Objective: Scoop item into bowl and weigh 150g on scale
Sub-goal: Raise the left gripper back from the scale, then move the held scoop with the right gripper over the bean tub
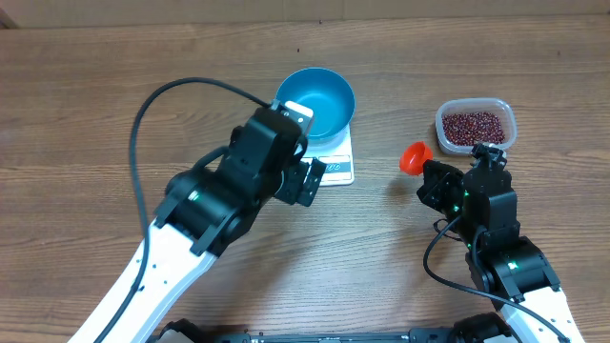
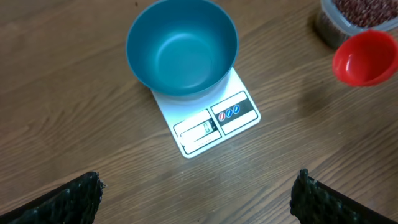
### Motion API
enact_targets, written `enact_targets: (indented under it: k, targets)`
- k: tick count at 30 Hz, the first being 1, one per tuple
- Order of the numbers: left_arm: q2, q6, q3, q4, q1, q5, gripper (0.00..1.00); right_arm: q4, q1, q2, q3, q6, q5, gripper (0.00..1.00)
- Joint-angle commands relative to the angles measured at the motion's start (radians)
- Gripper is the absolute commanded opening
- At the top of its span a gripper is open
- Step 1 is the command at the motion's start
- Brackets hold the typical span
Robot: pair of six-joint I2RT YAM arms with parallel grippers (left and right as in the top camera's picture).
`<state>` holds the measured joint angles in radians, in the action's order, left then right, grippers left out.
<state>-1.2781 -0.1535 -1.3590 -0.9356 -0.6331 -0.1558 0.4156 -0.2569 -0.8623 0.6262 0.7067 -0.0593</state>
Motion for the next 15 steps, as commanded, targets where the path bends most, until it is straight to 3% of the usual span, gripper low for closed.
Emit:
enact_targets:
  k: [1,6,15]
  targets:
    - [0.066,-0.006,0.052,0.013,0.005,-0.008,1.00,-0.001,-0.004,0.002,0.024,-0.001,-0.010,0.04]
    - [0.137,-0.011,0.167,0.119,0.005,-0.008,1.00,-0.001,-0.004,0.002,0.024,-0.001,-0.011,0.04]
    - [0.140,-0.011,0.171,0.132,0.005,-0.008,1.00,-0.002,-0.004,0.002,0.024,-0.001,-0.011,0.04]
